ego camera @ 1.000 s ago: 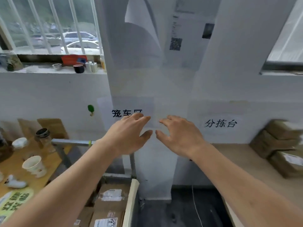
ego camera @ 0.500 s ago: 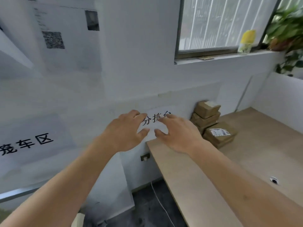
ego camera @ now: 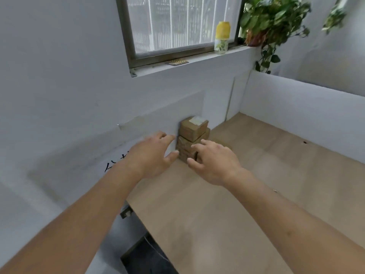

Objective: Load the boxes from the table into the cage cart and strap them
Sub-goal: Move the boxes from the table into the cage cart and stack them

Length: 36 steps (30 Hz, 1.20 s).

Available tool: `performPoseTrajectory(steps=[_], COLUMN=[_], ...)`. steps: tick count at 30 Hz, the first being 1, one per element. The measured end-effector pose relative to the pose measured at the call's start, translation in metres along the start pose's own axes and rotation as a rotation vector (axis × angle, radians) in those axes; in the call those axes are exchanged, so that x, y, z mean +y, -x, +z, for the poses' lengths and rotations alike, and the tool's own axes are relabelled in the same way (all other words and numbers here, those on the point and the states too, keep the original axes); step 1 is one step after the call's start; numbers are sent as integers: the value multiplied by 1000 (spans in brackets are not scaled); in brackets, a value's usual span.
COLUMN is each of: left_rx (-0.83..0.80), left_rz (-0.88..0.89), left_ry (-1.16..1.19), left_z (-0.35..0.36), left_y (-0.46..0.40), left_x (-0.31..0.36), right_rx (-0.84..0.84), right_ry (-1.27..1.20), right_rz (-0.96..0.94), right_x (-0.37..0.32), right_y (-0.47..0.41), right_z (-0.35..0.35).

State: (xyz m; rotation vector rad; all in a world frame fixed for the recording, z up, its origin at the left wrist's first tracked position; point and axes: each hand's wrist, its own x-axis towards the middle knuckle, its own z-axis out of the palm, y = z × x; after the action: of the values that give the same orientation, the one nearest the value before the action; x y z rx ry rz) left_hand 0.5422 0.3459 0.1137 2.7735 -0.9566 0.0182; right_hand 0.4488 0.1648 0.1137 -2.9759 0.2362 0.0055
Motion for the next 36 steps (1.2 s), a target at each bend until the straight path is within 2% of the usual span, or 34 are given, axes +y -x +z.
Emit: performPoseTrajectory(steps=[9,15,19,29,36], left_rx=[-86,-196,-239,-197,-71], left_rz=[227,300,314,263,198], left_ry=[53,31,21,-54,-83], left_z=[52,88,109,198,241], left_y=[-148,-236,-287,-372,-387], left_x=[-36,-64,-71,-70,-66], right_rx=[-18,-60,-78,-182,-294], right_ry=[-43,-105,-151,-232,-253], right_rz=[298,452,536,618,600], right_x=[31,48,68,135,158], right_y=[-100,-171,-207,-280,-304], right_z=[37,71,98,199,266])
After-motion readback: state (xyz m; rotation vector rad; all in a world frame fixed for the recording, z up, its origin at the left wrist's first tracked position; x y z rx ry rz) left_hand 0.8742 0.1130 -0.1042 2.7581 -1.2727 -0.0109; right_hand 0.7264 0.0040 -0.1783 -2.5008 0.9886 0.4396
